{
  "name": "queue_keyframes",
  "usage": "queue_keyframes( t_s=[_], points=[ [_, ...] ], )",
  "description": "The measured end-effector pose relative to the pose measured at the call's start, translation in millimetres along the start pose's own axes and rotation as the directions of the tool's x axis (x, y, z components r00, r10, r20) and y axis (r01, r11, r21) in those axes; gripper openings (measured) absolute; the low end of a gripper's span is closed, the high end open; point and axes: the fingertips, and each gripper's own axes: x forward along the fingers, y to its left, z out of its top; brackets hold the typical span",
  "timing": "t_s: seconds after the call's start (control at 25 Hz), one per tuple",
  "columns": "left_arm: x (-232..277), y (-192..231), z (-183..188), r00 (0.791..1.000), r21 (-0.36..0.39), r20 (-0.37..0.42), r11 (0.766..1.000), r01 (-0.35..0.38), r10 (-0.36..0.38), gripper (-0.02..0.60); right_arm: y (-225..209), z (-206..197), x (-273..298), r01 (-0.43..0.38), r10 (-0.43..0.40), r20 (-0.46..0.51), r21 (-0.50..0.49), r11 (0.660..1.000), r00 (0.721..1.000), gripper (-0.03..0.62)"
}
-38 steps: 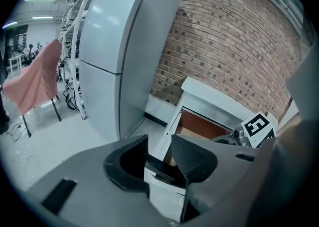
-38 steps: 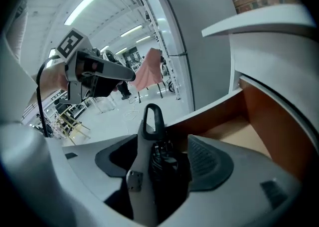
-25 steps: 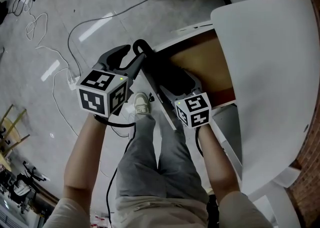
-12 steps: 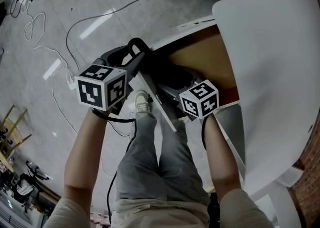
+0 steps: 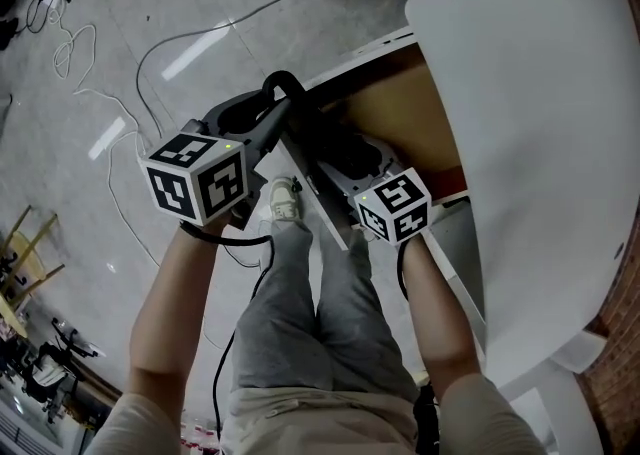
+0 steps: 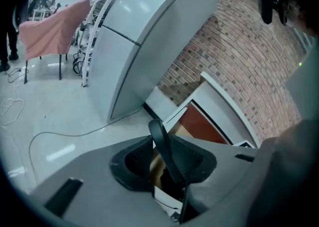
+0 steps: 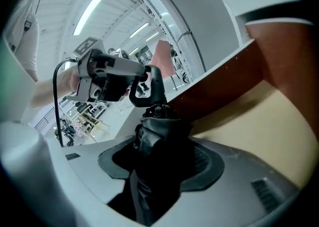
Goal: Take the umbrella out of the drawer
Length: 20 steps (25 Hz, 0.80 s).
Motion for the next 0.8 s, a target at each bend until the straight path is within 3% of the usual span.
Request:
queue_keyframes(
  t_s=[0.08,0.24,0.52,0.8],
  points=[
    [-11,-22,8,0.999,0.008,0.026,0.999,0.035,-0.035,0.1,3,8,-15,0.061,-0.058,0.068,-0.048,0.997,0.996,0.239],
    [-44,-63,41,0.997,0.129,0.051,0.99,0.05,-0.057,0.094,16,44,-45,0.141,-0.12,0.182,-0.108,0.984,0.976,0.235],
    [-114,-130,107,0.985,0.215,0.157,0.976,0.042,-0.077,0.088,56,122,-108,0.208,-0.157,0.271,-0.17,0.963,0.95,0.233],
    [-209,-204,173,0.951,0.279,0.292,0.96,0.018,-0.102,0.086,117,208,-182,0.231,-0.134,0.353,-0.249,0.94,0.926,0.233]
  ],
)
